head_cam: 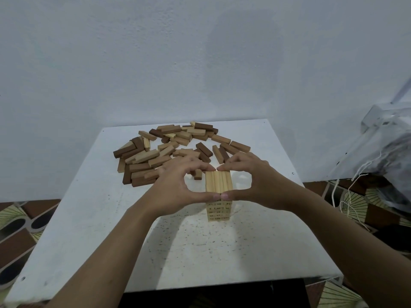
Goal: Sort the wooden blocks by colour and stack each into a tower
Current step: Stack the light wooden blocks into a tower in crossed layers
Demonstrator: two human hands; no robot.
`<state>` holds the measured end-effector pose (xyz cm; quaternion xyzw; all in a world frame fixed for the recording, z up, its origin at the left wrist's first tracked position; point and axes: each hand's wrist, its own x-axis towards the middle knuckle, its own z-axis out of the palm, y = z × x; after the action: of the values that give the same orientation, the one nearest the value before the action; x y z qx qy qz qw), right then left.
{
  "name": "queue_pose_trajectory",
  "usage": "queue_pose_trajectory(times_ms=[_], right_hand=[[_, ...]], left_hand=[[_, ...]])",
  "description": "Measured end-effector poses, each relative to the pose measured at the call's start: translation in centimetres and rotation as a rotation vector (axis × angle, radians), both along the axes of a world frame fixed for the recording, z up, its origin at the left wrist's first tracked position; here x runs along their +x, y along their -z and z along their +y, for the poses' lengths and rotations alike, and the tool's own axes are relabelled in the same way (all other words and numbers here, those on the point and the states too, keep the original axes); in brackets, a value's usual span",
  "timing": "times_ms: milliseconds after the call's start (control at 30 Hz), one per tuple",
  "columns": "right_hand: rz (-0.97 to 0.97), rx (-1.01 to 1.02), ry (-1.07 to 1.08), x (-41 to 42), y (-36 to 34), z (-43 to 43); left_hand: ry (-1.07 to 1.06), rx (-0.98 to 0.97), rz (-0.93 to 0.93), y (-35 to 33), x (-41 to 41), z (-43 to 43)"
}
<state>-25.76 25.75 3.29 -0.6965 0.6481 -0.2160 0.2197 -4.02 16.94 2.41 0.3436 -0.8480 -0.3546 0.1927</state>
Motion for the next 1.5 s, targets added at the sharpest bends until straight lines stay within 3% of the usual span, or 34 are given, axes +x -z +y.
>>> queue_pose_trajectory(times_ms=[867, 1500], right_hand=[[-0.29, 0.015, 0.091, -0.3, 2.2, 1.3], [-0.29, 0.029, 0.036, -0.7, 1.9, 0.8]], left_hand=[[0.028, 0.113, 0.084, 1.8, 0.3, 0.1], [0.01, 0.099, 0.096, 2.1, 0.1, -0.3]])
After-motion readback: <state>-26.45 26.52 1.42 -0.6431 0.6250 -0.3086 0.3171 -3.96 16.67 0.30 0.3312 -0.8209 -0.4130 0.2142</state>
